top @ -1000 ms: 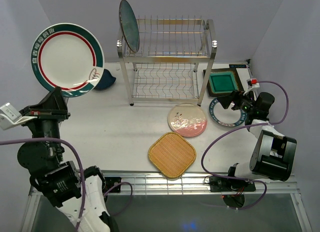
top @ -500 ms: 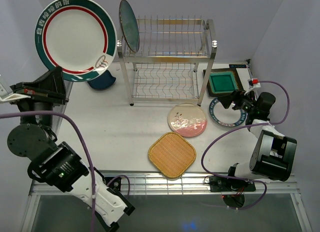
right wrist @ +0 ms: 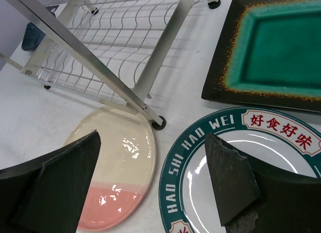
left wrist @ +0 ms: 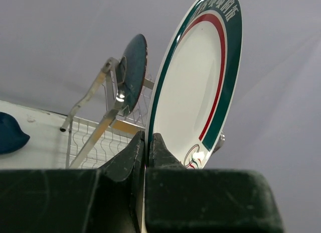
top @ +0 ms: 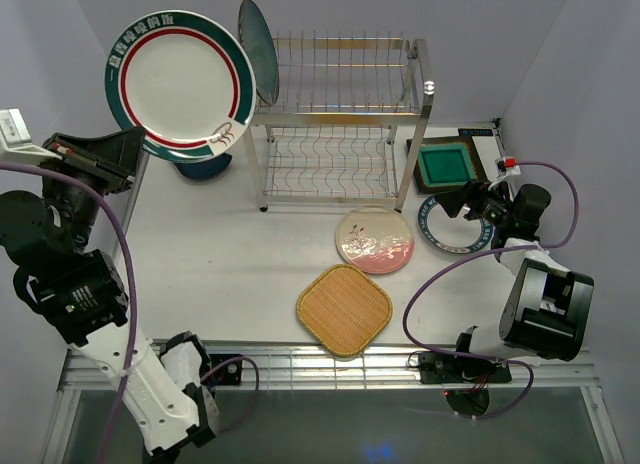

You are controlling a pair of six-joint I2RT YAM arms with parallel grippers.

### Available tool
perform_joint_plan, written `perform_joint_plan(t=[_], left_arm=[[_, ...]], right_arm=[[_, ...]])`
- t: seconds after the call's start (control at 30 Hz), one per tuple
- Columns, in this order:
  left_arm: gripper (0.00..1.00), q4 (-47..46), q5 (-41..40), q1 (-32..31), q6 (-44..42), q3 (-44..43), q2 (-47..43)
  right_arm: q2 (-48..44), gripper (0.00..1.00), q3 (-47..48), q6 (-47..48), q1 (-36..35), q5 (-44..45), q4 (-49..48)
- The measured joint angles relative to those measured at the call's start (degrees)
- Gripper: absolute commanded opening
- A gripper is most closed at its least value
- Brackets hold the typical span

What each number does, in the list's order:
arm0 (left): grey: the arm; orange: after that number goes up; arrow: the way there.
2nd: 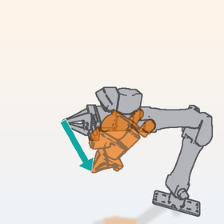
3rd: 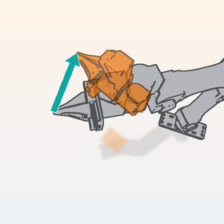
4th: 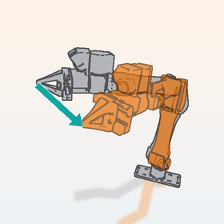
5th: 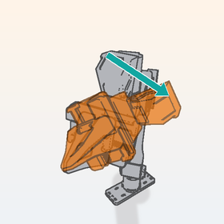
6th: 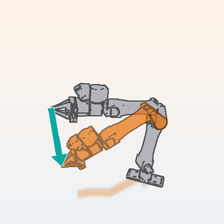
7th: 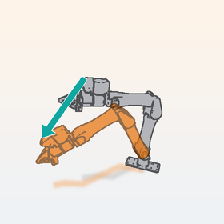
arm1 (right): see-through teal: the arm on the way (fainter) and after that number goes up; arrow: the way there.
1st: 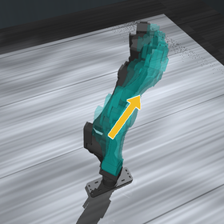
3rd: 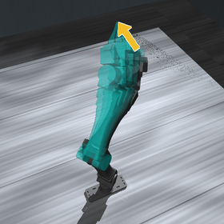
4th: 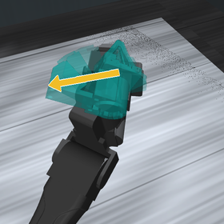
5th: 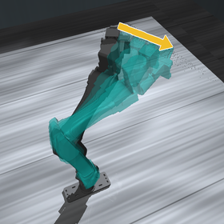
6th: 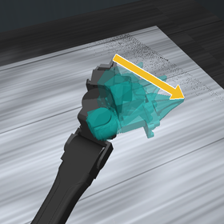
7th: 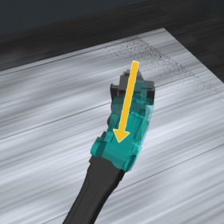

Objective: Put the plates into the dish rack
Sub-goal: Insert the plate into the dish rack.

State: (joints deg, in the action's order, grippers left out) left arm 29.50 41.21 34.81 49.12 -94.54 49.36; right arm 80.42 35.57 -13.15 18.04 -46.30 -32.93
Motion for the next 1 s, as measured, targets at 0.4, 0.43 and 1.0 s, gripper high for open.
perform_joint_plan(t=[0.4,0.43,1.0], left_arm=[[0.00,0.52,-18.71,-34.40,-9.66,4.98,3.89],[0.00,0.72,-21.20,-37.62,-10.84,5.22,4.37],[0.00,-4.24,-45.00,-52.94,-19.19,4.04,11.85]], right_arm=[[0.37,0.90,0.33,-0.04,0.37,-0.37,0.00],[0.44,0.90,0.33,-0.09,0.37,-0.39,0.00],[1.42,0.90,0.72,-0.26,0.37,-0.63,-0.02]])
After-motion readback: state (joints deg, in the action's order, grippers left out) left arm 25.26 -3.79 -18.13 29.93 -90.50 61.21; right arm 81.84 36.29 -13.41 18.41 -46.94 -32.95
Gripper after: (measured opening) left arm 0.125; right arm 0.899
